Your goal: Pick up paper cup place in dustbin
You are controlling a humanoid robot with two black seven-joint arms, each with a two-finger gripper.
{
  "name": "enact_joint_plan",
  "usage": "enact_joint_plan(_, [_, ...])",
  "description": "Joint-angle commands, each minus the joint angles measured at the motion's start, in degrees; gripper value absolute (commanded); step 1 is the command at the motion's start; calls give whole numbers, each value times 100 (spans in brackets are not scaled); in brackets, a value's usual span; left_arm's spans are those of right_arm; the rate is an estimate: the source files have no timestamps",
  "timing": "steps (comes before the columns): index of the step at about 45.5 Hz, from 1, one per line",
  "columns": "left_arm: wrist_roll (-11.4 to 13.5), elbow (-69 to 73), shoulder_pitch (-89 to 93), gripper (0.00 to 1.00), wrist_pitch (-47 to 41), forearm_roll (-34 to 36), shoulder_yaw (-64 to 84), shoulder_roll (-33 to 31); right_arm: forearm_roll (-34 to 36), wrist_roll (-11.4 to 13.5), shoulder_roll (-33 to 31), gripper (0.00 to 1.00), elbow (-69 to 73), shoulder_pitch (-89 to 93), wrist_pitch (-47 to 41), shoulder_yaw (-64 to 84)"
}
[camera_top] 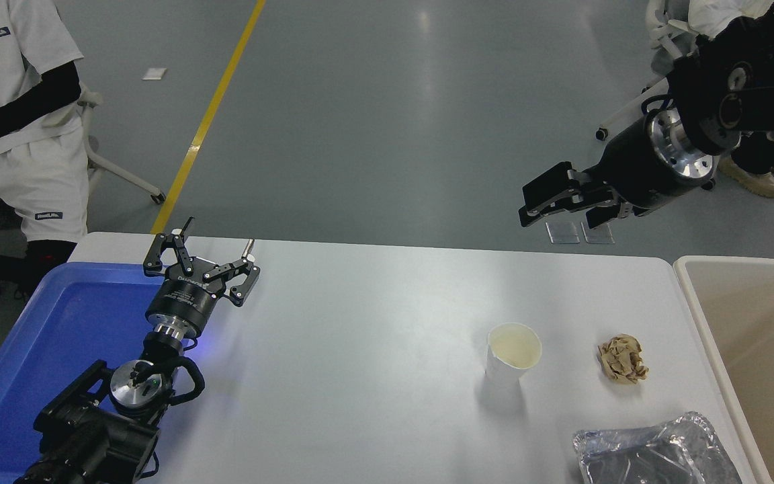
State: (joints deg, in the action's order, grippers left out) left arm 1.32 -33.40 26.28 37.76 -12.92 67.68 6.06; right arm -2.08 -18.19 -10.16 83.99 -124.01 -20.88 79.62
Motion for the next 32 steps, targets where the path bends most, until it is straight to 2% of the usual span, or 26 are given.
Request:
enact_joint_plan(1, [0,0,0,99,-5,0,0,0,314,210,330,100,153,535,664,212])
enact_joint_plan(16, [0,0,0,99,4,0,0,0,322,210,972,100,48,1985,2245,133])
enact_joint_plan(32, [0,0,0,99,4,0,0,0,437,210,1016,100,-286,2592,2782,-122])
